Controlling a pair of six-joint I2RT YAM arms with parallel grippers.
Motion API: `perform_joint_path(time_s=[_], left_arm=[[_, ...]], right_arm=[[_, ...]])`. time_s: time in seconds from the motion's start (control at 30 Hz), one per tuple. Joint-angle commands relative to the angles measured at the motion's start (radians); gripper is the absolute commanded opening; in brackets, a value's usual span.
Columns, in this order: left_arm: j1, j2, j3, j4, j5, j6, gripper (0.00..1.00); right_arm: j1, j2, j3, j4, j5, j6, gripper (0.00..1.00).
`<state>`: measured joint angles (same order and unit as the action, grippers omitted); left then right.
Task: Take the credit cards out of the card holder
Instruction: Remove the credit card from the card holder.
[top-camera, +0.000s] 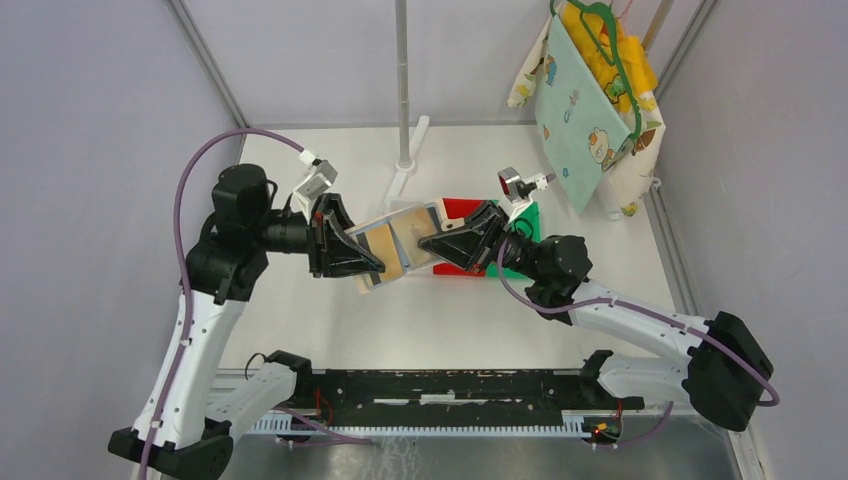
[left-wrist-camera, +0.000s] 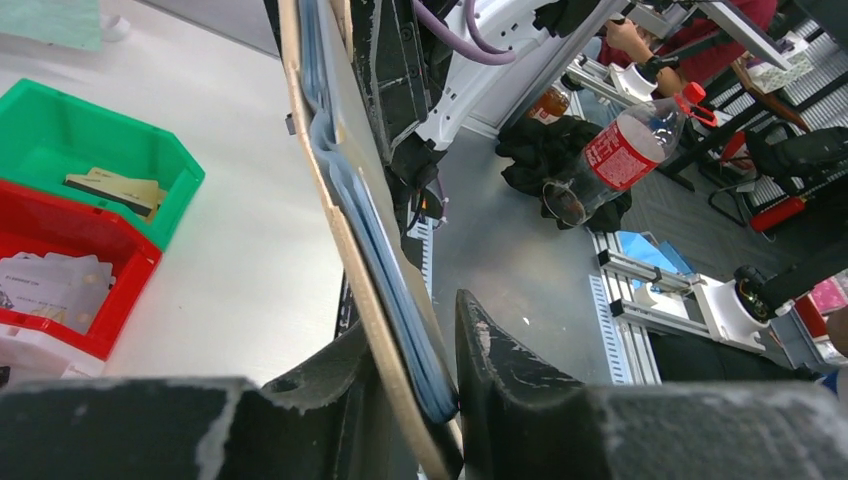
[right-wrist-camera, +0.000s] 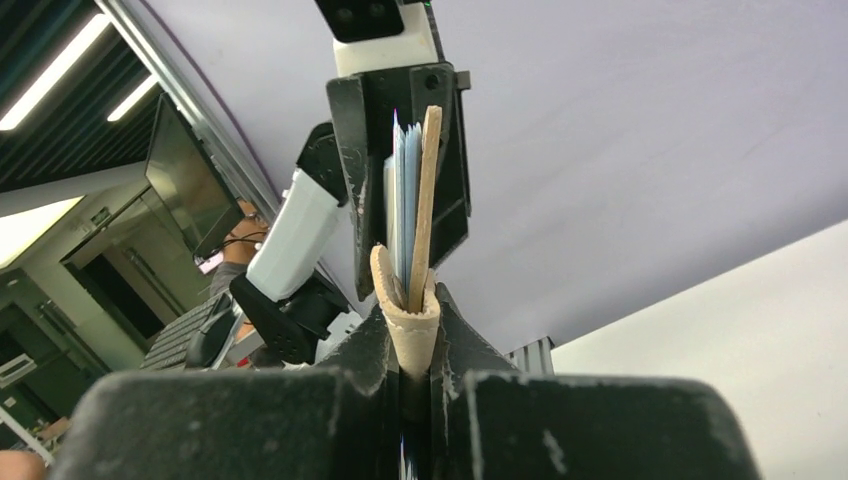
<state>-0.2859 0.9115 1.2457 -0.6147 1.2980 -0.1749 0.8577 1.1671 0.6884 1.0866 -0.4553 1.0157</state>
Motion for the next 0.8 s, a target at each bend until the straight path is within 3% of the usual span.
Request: perform_joint_path(time_s=[0.0, 0.1, 0.2, 0.23, 0.3, 0.47, 0.57, 0.63, 0.77], left_arm=[[0.001, 0.023, 0.072, -0.120, 0.050, 0.129, 0.32], [0.001, 0.031, 0.078, -0.149, 0.045, 0.162, 0.27], [0.001, 0.033, 0.079, -0.159, 0.005, 0.168, 0.12], [0.001, 0.032, 0.080, -0.167, -0.017, 0.180, 0.08], [0.001, 0.036, 0.085, -0.199, -0.061, 0.217, 0.03], [0.001, 0.058, 0.113, -0.301, -0.120, 0.314, 0.02], [0.000, 0.066, 0.115, -0.343, -0.148, 0.356, 0.02], [0.001, 0.078, 0.116, -0.391, -0.221, 0.418, 0.02], [0.001, 0.103, 0.117, -0.429, -0.310, 0.464, 0.02]], right_arm=[[0.007, -0.039, -0.042, 0.062, 0.056, -0.019, 0.00], [0.007, -0.047, -0.065, 0.085, 0.072, -0.013, 0.00], [0.007, -0.046, -0.059, 0.084, 0.059, -0.012, 0.04], [0.007, -0.048, -0.058, 0.076, 0.057, -0.014, 0.12], [0.002, -0.063, -0.048, 0.027, 0.047, -0.031, 0.43], [-0.065, -0.164, 0.002, -0.295, 0.112, -0.154, 0.80], [-0.134, -0.233, 0.033, -0.440, 0.149, -0.201, 0.85], [-0.157, -0.266, 0.110, -0.579, 0.131, -0.296, 0.82], [-0.158, -0.219, 0.162, -0.560, -0.034, -0.282, 0.77]])
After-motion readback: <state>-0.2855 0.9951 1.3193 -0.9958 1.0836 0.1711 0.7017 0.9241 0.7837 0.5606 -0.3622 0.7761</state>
